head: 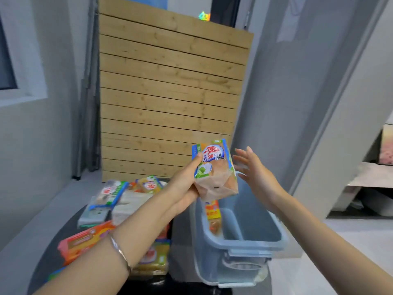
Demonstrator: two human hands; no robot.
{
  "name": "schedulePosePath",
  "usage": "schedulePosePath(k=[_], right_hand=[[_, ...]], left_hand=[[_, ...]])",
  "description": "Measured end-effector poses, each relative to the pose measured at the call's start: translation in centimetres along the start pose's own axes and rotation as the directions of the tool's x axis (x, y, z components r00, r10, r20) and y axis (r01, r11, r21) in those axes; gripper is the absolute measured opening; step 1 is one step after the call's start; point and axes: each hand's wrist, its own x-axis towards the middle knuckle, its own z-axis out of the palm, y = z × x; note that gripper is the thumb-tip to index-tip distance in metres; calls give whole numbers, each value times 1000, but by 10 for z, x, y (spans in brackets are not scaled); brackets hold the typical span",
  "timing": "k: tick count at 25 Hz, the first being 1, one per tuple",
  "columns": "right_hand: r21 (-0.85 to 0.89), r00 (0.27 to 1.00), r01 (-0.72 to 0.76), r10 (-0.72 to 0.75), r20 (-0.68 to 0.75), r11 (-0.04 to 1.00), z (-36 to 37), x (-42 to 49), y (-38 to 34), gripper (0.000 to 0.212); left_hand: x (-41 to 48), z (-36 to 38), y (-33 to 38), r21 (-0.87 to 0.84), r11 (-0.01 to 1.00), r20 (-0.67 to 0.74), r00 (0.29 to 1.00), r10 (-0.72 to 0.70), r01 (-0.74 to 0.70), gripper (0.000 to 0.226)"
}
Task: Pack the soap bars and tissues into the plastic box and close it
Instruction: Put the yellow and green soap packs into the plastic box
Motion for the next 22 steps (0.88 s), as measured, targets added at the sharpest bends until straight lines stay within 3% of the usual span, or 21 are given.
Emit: schedulePosePath(k=[4, 9, 10, 12, 14, 18, 19, 22], right_hand=[[-49, 994, -65, 61, -86, 997, -50, 12, 43, 54], [-20, 993, -100, 101, 61, 995, -55, 28, 81, 52], [-51, 991, -105, 108, 80, 993, -56, 32, 87, 53], [-271, 995, -77, 93, 46, 960, -58, 42, 95, 52], [-516, 996, -18, 61, 66, 856, -58, 52, 104, 54], [-535, 988, 25, 59, 140, 845, -58, 60, 109, 63], [-602, 986, 35, 71, 152, 798, -57, 62, 110, 63], [-851, 974, 74, 144, 173, 520, -52, 67, 116, 59]], left_hand=[[62, 38, -39, -31, 991, -89, 987, -133, 131, 43], [114, 37, -84, 177, 953, -239, 950, -200, 245, 41], [122, 33, -90, 219, 941, -259, 945, -201, 260, 41], [133, 24, -96, 331, 898, -320, 930, -183, 291, 43], [142, 13, -102, 459, 831, -395, 910, -125, 313, 45], [151, -3, -103, 520, 777, -424, 897, -126, 355, 42], [152, -4, -103, 529, 763, -421, 895, -146, 373, 40], [152, -3, -106, 653, 635, -404, 899, -170, 414, 31]])
